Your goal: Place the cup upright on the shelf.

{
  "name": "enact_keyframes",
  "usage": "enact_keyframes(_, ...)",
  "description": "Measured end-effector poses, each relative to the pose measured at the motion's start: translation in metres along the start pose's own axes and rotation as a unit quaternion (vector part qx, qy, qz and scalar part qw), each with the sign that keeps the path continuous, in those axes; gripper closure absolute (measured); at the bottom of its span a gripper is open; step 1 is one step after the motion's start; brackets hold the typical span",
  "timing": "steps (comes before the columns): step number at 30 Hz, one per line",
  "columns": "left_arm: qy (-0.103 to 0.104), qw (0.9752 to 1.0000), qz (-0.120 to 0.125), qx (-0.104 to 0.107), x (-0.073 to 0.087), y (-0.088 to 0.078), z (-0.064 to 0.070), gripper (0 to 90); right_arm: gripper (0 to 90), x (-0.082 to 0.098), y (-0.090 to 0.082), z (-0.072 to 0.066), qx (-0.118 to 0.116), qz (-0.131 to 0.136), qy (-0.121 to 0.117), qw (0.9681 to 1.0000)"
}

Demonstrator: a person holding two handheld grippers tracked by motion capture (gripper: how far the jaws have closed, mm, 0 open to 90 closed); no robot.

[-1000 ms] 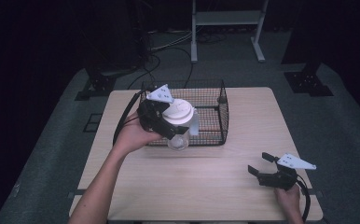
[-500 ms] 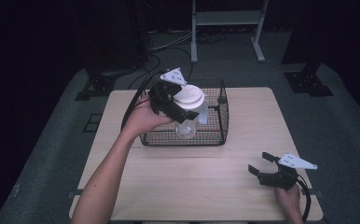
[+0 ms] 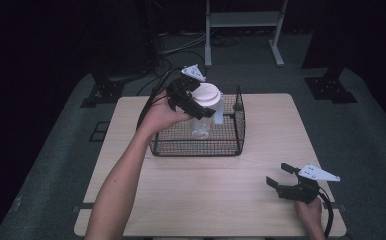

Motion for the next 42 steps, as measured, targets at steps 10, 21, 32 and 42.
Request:
enact_keyframes(10, -0.020, 0.9997, -0.008, -0.012, -0.003, 0.018, -0.023, 5.2, 12.7, 0.000, 0.000, 0.000, -0.002, 0.003, 0.003, 1.0000)
enact_keyframes(21, -0.040, 0.9985, -0.027, -0.024, 0.004, 0.042, -0.042, 5.2, 12.7, 0.000, -0.001, 0.001, -0.002, 0.006, -0.001, 1.0000)
enact_keyframes(32, -0.056, 0.9973, -0.040, -0.024, 0.013, 0.066, -0.050, 5.2, 12.7, 0.000, -0.001, 0.000, -0.002, 0.005, 0.002, 1.0000)
enact_keyframes(42, -0.071, 0.9958, -0.056, -0.015, 0.028, 0.092, -0.053, 5.2, 12.7, 0.000, -0.001, 0.000, -0.002, 0.003, 0.001, 1.0000)
Point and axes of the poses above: each handheld gripper's, and its own axes: y roughly forward along the jaws, x roughly out of its underside, z roughly to its right, the point moved 1 cm from there along y, roughly forward along the jaws, and after that the axes turned 3 degrees about y, right-handed, at the moved point
